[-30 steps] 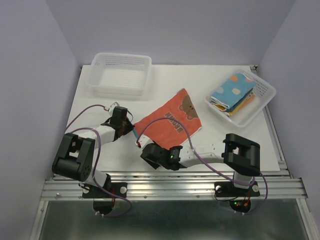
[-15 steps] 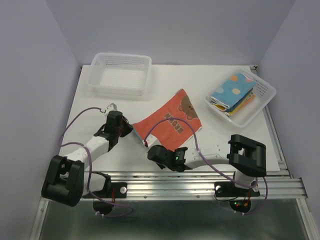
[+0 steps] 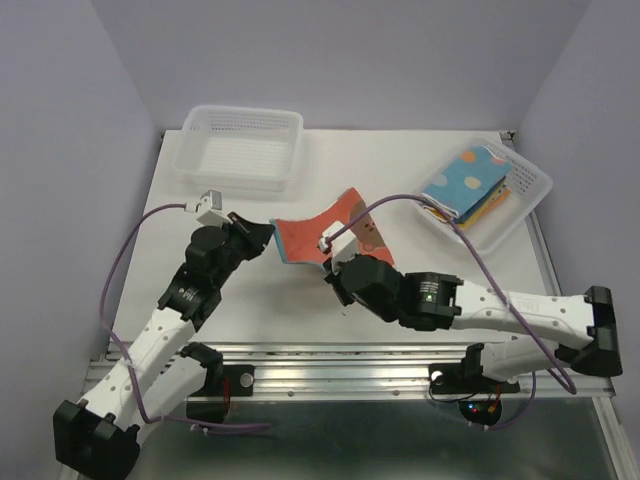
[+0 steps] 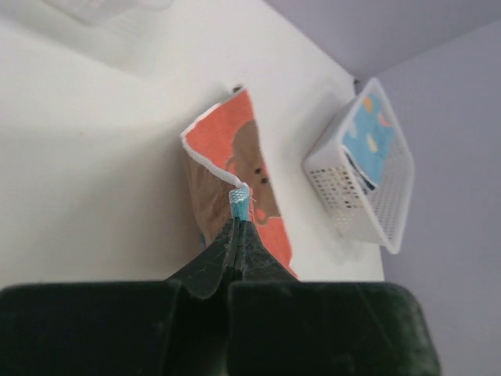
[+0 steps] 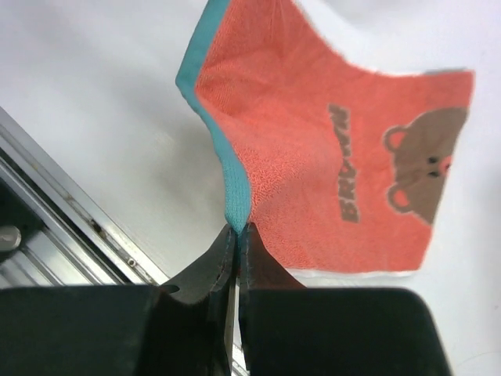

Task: Fold and stack the towels
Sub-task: Flatten out the crumpled towel

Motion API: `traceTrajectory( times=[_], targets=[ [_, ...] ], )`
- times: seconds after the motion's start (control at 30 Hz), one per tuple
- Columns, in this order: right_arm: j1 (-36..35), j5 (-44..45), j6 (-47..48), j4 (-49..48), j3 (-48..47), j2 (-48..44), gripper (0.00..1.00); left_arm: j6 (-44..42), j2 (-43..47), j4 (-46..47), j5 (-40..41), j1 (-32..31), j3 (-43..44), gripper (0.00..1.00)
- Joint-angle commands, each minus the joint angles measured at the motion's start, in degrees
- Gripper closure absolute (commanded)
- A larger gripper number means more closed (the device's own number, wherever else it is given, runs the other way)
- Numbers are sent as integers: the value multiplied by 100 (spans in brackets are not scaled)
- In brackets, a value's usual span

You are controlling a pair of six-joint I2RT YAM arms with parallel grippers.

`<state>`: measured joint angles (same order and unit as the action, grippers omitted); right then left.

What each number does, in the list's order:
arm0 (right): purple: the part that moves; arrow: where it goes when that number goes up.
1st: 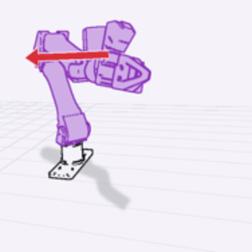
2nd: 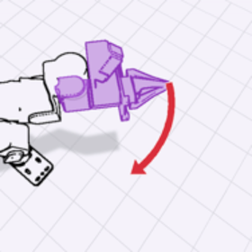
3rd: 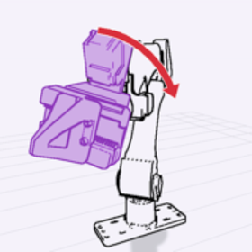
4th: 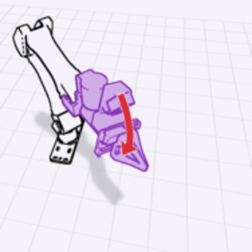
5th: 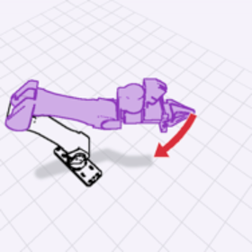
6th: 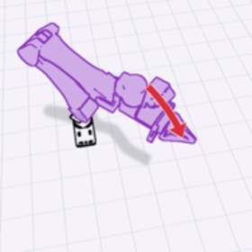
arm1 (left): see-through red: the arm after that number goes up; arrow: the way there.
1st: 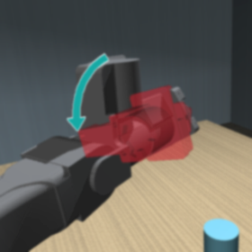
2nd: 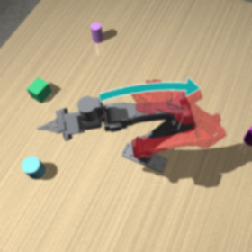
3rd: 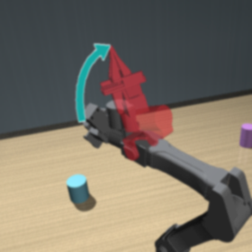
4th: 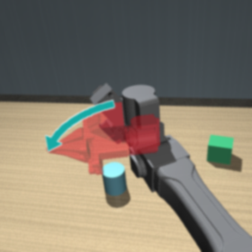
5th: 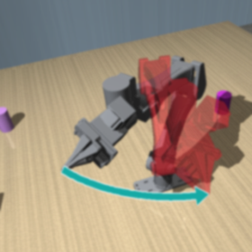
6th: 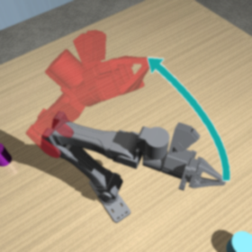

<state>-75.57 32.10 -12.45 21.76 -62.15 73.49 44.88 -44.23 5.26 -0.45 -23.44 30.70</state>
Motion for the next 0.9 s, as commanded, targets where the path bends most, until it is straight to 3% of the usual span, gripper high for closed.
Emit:
traceTrajectory(
  times=[0.0, 0.17, 0.3, 0.43, 0.6, 0.73, 0.87],
  targets=[
    [-54, 183, 637, 443, -824, -730, 99, 64, 353, 64, 1, -301, 919, 100],
    [-54, -1078, 1551, 408, -1632, -1170, 99, 178, 468, -77, 1, -766, 2043, 100],
    [-54, -1969, 2069, 1021, -2956, -935, 99, 257, 721, -121, 185, -899, 2581, 100],
    [-54, -2776, 2255, 1558, -3968, -671, 99, 249, 994, -227, -129, -899, 3107, 100],
    [-54, -3357, 2326, 1709, -4569, -591, 99, 266, 1101, -227, -446, -899, 3338, 100],
    [-54, -3298, 2378, 1761, -4780, -512, 99, 337, 1065, -166, -623, -899, 3302, 100],
    [-54, -1932, 2422, 1437, -4334, -625, 99, 258, 1136, -157, -273, -899, 3163, 100]
  ],
)
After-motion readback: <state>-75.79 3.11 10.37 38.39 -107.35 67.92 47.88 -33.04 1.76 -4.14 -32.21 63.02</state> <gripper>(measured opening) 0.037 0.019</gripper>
